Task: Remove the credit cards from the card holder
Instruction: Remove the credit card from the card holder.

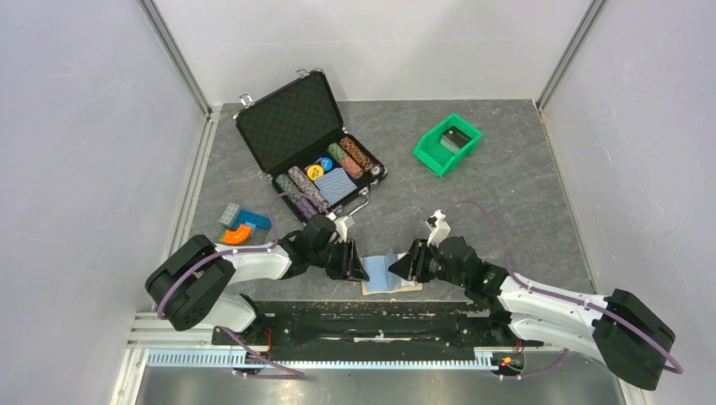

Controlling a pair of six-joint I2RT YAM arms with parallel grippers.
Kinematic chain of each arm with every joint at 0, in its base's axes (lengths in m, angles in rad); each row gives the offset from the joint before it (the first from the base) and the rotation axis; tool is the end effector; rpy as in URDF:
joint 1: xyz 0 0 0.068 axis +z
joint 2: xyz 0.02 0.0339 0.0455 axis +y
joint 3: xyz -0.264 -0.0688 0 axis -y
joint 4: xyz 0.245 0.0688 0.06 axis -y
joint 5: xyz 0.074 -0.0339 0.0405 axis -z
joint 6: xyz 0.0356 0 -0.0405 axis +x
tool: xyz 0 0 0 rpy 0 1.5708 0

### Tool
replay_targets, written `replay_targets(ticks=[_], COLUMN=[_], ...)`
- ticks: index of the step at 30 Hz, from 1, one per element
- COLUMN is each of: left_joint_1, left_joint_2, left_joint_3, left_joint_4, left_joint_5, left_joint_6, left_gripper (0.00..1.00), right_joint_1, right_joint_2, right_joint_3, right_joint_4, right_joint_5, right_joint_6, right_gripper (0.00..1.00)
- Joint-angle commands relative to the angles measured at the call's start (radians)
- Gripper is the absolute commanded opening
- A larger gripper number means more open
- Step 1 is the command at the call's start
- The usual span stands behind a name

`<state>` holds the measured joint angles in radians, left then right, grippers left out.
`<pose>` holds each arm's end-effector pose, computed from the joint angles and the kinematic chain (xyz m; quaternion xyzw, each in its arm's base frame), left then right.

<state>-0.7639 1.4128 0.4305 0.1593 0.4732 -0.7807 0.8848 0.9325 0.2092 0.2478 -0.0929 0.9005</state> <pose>0.1594 -0.1751 0.1262 0.0780 0.9057 -0.4041 0.1021 0.1136 0.1440 0.1582 -0.0175 0.8530 0.4299 0.2954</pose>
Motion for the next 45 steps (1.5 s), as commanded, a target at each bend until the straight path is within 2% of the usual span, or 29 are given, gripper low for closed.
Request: replay_targets(ticks=[1, 8, 13, 18, 22, 27, 31, 37, 43, 45], left_joint_1=[-0.012, -0.011, -0.012, -0.012, -0.012, -0.014, -0.017, -0.025, -0.028, -0.029], left_joint_2=[-0.012, -0.054, -0.114, -0.213, -0.249, -0.205, -0.153, -0.132, -0.114, -0.109], left_joint_3=[0.001, 0.006, 0.033, 0.09, 0.112, 0.111, 0.094, 0.079, 0.061, 0.054], left_joint_4=[0.045, 0.002, -0.1, -0.231, -0.232, -0.168, -0.089, -0.072, -0.062, -0.054], left_joint_5=[0.012, -0.015, -0.059, -0.133, -0.131, -0.087, -0.042, -0.034, -0.03, -0.027], left_joint_6=[-0.037, -0.031, -0.007, 0.006, -0.004, -0.01, -0.036, -0.04, -0.037, -0.039], left_gripper=[0.41, 0.42, 0.46, 0.5, 0.5, 0.49, 0.45, 0.45, 0.43, 0.42], right_joint_1=[0.008, 0.008, 0.008, 0.008, 0.008, 0.009, 0.008, 0.008, 0.009, 0.008], right_joint_2=[-0.001, 0.028, 0.023, -0.003, -0.018, -0.035, -0.032, -0.028, -0.029, -0.031], right_joint_3=[0.049, 0.042, 0.04, 0.042, 0.023, -0.015, -0.016, -0.003, 0.001, 0.001], right_joint_4=[-0.048, -0.055, -0.057, -0.056, -0.03, 0.029, 0.028, -0.006, 0.017, 0.023], right_joint_5=[0.005, -0.002, 0.002, 0.007, 0.003, -0.012, -0.018, -0.007, -0.022, -0.025], right_joint_6=[-0.036, -0.037, -0.043, -0.043, -0.032, -0.004, -0.003, -0.015, -0.011, -0.008], right_gripper=[0.4, 0.38, 0.25, 0.2, 0.13, 0.17, 0.17, 0.17, 0.12, 0.18])
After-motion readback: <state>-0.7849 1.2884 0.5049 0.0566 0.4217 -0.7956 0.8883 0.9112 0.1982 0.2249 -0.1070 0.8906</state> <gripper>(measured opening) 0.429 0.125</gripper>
